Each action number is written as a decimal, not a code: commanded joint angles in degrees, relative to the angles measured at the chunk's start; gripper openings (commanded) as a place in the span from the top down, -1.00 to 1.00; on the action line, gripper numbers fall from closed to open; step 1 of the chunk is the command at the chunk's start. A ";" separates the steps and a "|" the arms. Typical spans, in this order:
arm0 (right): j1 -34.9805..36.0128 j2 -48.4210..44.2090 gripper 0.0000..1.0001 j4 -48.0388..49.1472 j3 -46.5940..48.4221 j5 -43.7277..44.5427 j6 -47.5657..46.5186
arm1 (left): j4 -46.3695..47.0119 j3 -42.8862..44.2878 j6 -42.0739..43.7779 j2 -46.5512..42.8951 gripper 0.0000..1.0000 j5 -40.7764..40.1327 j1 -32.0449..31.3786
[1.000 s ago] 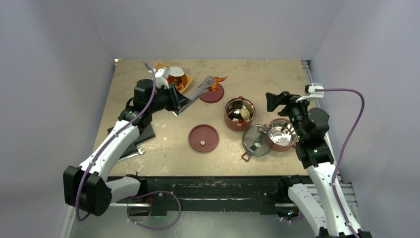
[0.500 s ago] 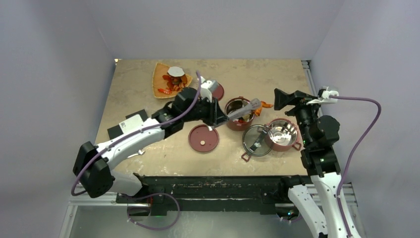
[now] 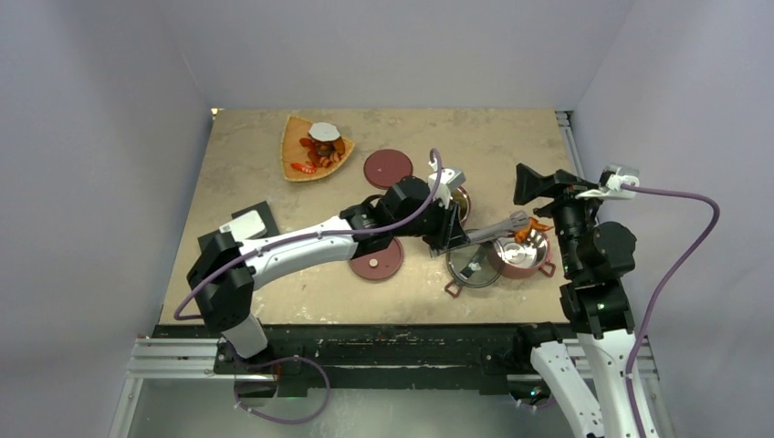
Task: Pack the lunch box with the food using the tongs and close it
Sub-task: Place the fake food in the packing box.
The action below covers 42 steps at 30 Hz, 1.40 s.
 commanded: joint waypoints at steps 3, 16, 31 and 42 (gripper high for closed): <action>-0.01 -2.07 -0.87 -1.19 2.82 2.05 -0.33 | 2.68 6.90 3.10 4.00 1.00 -1.12 -0.95; -0.06 -2.09 -0.87 -0.72 2.01 2.07 -0.33 | -3.09 8.50 6.15 7.12 0.98 -2.65 -1.07; -0.01 -1.96 -0.87 -0.94 1.84 1.99 -0.33 | -3.32 9.29 6.34 7.34 0.54 -2.75 -1.08; -0.01 -2.05 -0.87 -1.03 1.91 2.23 -0.33 | -3.76 10.11 6.59 7.03 0.41 -2.84 -1.08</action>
